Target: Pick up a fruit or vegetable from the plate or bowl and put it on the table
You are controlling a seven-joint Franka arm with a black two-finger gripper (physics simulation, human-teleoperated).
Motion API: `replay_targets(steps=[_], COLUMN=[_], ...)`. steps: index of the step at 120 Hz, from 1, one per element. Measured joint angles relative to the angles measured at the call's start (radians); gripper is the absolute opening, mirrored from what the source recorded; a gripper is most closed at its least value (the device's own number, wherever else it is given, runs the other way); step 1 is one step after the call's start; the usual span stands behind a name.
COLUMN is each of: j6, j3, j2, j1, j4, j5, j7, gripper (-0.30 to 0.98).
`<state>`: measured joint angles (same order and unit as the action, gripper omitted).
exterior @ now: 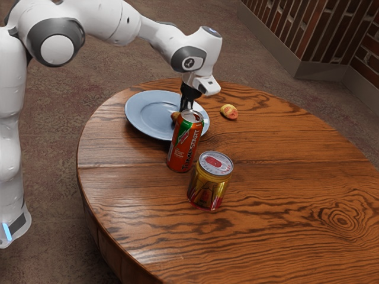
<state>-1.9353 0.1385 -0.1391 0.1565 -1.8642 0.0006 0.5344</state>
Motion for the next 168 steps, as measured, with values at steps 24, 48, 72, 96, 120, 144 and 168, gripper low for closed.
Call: replay_targets(steps=[24, 48, 72, 96, 120, 144, 168], j6=[0.012, 0.108, 0.158, 0.138, 0.031, -0.042, -0.063], j3=[-0.001, -0.008, -0.121, -0.151, -0.156, -0.157, -0.155], j2=[0.005, 0.026, -0.037, -0.188, -0.315, -0.376, -0.376], j1=[0.012, 0.007, -0.005, -0.012, -0.046, -0.045, -0.046], j4=[0.030, 0.211, 0.349, 0.502, 0.582, 0.603, 0.602], j5=[-0.022, -0.028, -0.030, -0.031, -0.033, -0.036, -0.035], j7=[-0.017, -0.039, -0.060, -0.075, -0.087, -0.096, -0.098], gripper=[0.25, 0.21, 0.17, 0.17, 0.17, 0.20, 0.56])
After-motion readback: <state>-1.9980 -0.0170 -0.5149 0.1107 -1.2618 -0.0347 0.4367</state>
